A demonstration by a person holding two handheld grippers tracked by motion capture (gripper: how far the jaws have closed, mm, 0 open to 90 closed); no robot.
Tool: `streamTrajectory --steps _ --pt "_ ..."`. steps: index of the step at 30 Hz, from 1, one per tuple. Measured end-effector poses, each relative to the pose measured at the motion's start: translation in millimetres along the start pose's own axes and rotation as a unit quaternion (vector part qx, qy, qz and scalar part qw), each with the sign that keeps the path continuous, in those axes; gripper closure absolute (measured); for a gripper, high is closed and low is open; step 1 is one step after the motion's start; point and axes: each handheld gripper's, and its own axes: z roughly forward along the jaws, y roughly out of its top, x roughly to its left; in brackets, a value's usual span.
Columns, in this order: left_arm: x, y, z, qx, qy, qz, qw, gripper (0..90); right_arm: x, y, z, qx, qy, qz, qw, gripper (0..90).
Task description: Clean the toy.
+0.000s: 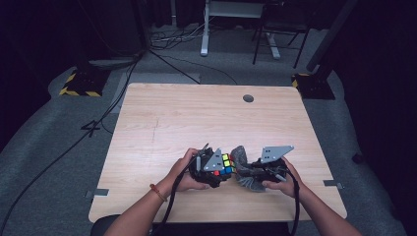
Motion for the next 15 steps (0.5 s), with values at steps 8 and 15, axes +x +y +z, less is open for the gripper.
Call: streamTrajectory --steps 8,15 --pt "-0.1 -3.2 3.8 0.010 -0.001 0.002 0.9999 32.8 7.3 6.9 -13.3 -0.042 0.015 -0.025 0.9987 75.4" --pt "-2.4 -4.1 13.1 0.036 -0.002 0.006 0.9993 33.0 9.2 12.6 -25.3 -0.079 0.027 -0.023 0.9962 75.5"
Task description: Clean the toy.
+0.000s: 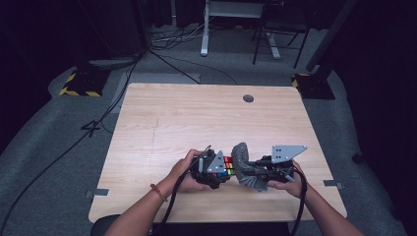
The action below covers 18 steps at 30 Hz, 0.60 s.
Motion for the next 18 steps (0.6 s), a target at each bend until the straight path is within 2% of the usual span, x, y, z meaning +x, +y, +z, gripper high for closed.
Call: streamTrajectory --steps 3,7,10,13,16,18 --pt "-2.4 1.5 6.2 0.012 0.000 0.009 0.9999 33.0 6.7 6.0 1.9 -0.013 0.025 -0.008 0.9996 75.5" --pt "-5.1 3.6 8.7 0.014 -0.004 0.013 0.9998 33.0 14.2 10.3 11.1 -0.007 0.038 -0.015 0.9991 75.5" --pt "-5.5 3.8 8.9 0.014 0.001 0.013 0.9998 32.9 14.6 12.1 15.7 -0.009 0.046 -0.012 0.9988 75.6" --pt "-5.8 3.6 11.3 0.019 -0.003 0.013 0.9997 32.7 14.0 12.9 21.5 -0.008 0.055 -0.004 0.9985 75.6" --pt "-6.0 2.7 13.3 0.025 -0.002 0.014 0.9996 32.7 14.8 12.8 26.8 -0.002 0.056 -0.003 0.9985 75.4" --pt "-4.0 1.7 12.0 0.023 0.003 0.012 0.9997 32.8 14.5 13.1 26.8 0.003 0.048 -0.006 0.9988 75.4"
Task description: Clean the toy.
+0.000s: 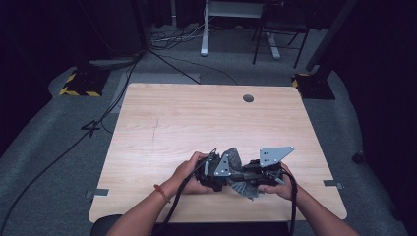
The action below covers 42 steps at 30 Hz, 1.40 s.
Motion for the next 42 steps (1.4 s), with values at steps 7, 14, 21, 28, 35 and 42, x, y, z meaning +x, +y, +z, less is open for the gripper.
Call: streamTrajectory --steps 7,14,21,28,35,42 --pt "7.3 -4.4 -14.7 -0.038 0.004 -0.017 0.9991 33.0 -14.5 -13.9 -24.7 0.020 -0.066 0.015 0.9975 75.4" --pt "6.4 -4.6 -20.2 -0.068 -0.008 -0.020 0.9975 33.0 -30.0 -28.3 -24.0 0.034 -0.061 0.043 0.9966 75.3" --pt "4.2 -3.8 -16.8 -0.064 -0.019 -0.016 0.9977 32.5 -21.3 -25.0 -15.8 0.020 -0.019 0.028 0.9992 75.2" --pt "4.6 -3.8 -15.3 -0.058 -0.019 -0.018 0.9980 31.5 -16.9 -21.6 -15.1 0.006 -0.012 0.023 0.9997 75.2" --pt "2.9 -3.4 -12.4 -0.037 -0.020 -0.011 0.9991 32.6 -12.3 -18.7 -12.5 0.008 -0.013 0.008 0.9998 75.3" --pt "4.4 -2.4 -13.2 -0.041 -0.023 -0.016 0.9988 32.9 -12.7 -18.5 -14.0 0.004 -0.018 0.014 0.9997 75.2"
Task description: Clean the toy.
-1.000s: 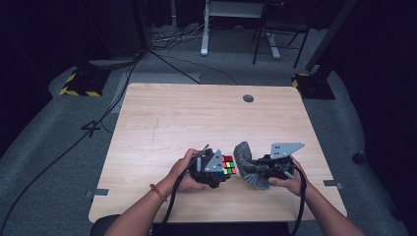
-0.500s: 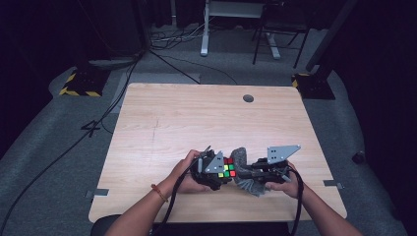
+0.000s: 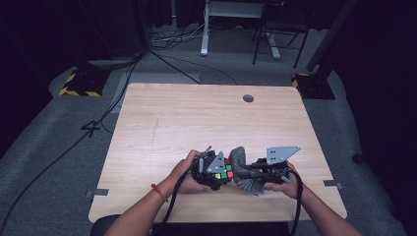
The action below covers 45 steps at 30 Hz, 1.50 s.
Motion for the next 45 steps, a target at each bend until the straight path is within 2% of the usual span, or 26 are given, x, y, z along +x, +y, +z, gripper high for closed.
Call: streamTrajectory --steps 3,5,8,10,12,15,17,19,22,27,29,33,38,40,43,45 --pt "0.7 -0.4 -0.2 0.002 0.003 -0.001 1.0000 33.0 2.9 3.1 0.4 0.000 -0.007 -0.011 0.9999 75.2" --pt "1.4 -0.7 0.1 -0.001 0.002 -0.005 1.0000 33.0 3.0 5.7 -1.3 -0.009 -0.006 -0.008 0.9999 75.3" --pt "2.3 -1.4 -0.9 -0.011 -0.006 -0.010 0.9999 33.1 3.3 6.0 0.3 -0.001 -0.011 -0.010 0.9999 75.4" --pt "3.0 -0.5 -5.2 -0.030 -0.013 -0.012 0.9994 33.2 1.3 3.3 1.5 0.010 -0.019 -0.007 0.9997 75.5" --pt "3.8 2.8 -12.0 -0.051 -0.017 -0.015 0.9984 33.2 -2.8 -2.6 5.5 0.033 -0.029 0.001 0.9990 75.5" --pt "4.5 4.0 -17.7 -0.054 -0.007 -0.011 0.9985 33.2 -7.4 -9.7 10.5 0.050 -0.023 0.016 0.9984 75.5" --pt "5.7 2.2 -17.2 -0.046 0.001 -0.017 0.9988 33.2 -7.2 -8.7 11.3 0.059 -0.028 0.013 0.9978 75.4" --pt "6.5 0.8 -14.5 -0.039 -0.001 -0.017 0.9991 33.2 -5.9 -5.8 9.4 0.046 -0.020 0.011 0.9987 75.4" --pt "4.9 1.0 -9.4 -0.021 0.000 -0.010 0.9997 33.2 -0.4 1.5 4.6 0.023 -0.015 -0.004 0.9996 75.4" --pt "1.8 2.2 -3.4 -0.018 -0.008 -0.003 0.9998 33.2 4.3 8.7 -5.6 -0.010 -0.015 -0.016 0.9997 75.4" --pt "0.9 3.8 -2.6 -0.020 -0.009 -0.004 0.9997 33.2 3.8 10.2 -6.9 -0.012 -0.020 -0.015 0.9996 75.4" --pt "0.3 2.7 -0.7 -0.022 -0.011 -0.011 0.9996 32.9 2.9 9.7 -5.2 -0.018 -0.011 -0.013 0.9997 75.5" --pt "-2.5 3.8 3.1 -0.008 -0.009 -0.003 0.9999 33.0 4.9 11.3 -2.5 -0.022 -0.001 -0.016 0.9996 75.7" --pt "-4.9 4.4 5.5 -0.002 -0.008 0.005 1.0000 33.1 7.6 12.9 -1.1 -0.014 -0.002 -0.023 0.9996 75.7" --pt "-2.3 3.3 5.0 -0.008 -0.012 -0.002 0.9999 33.2 8.4 11.9 -0.3 -0.014 -0.006 -0.021 0.9997 75.7" --pt "-2.6 3.7 3.9 -0.007 -0.007 -0.003 1.0000 33.3 6.8 11.3 -1.6 -0.016 -0.009 -0.018 0.9997 75.7"
